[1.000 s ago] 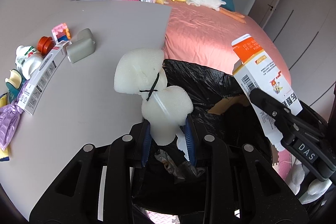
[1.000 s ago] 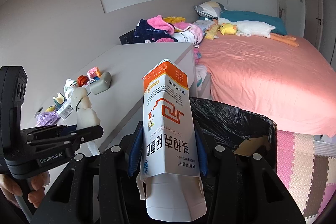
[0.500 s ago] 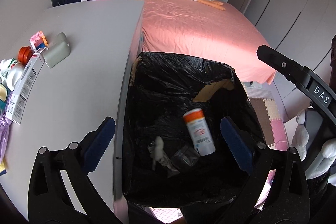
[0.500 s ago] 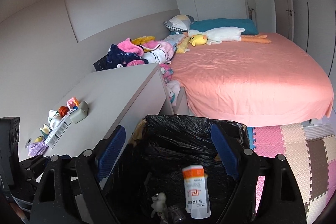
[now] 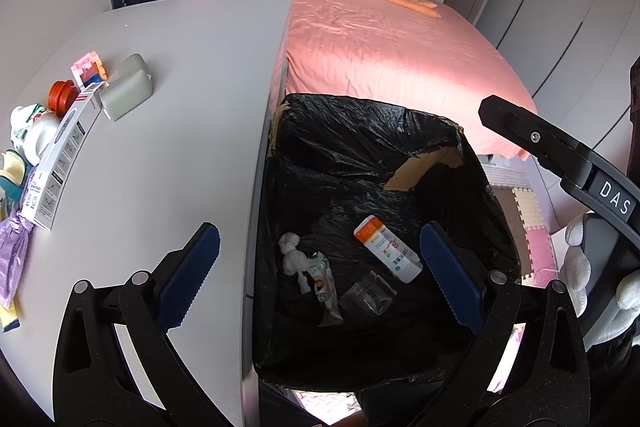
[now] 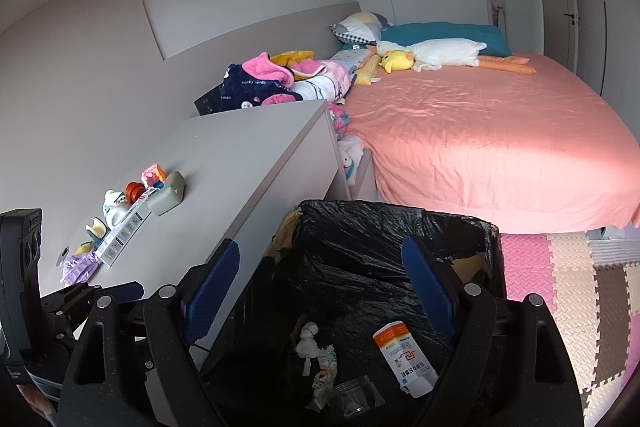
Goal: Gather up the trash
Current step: 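Move both grippers back over the desk toward the remaining items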
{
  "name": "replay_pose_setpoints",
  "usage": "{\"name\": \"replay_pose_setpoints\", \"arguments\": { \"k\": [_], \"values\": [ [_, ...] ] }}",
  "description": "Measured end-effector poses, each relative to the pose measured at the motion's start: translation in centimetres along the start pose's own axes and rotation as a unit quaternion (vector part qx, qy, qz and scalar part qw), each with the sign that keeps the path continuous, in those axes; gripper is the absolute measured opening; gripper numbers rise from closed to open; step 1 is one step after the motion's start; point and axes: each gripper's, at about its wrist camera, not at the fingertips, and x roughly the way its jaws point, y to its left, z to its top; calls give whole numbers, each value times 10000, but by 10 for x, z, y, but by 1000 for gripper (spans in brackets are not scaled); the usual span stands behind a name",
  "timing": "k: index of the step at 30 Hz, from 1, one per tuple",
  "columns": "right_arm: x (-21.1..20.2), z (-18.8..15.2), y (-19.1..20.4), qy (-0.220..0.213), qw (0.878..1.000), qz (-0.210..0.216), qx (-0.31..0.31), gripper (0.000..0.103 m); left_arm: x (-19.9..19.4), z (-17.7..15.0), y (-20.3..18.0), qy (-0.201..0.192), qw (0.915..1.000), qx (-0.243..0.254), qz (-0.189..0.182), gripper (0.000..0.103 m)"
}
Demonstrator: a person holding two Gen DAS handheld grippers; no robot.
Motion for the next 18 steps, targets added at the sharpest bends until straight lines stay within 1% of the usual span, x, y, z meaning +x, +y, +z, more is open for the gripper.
{"name": "replay_pose_setpoints", "arguments": {
  "k": [9, 18],
  "values": [
    [16, -2, 26, 157, 9995, 173, -233, 84, -4, 0, 26, 3, 9996, -208, 213, 97],
    [28, 3, 45, 166, 9983, 432, -355, 84, -12, 3, 54, -159, 9976, -346, 582, 97]
  ]
}}
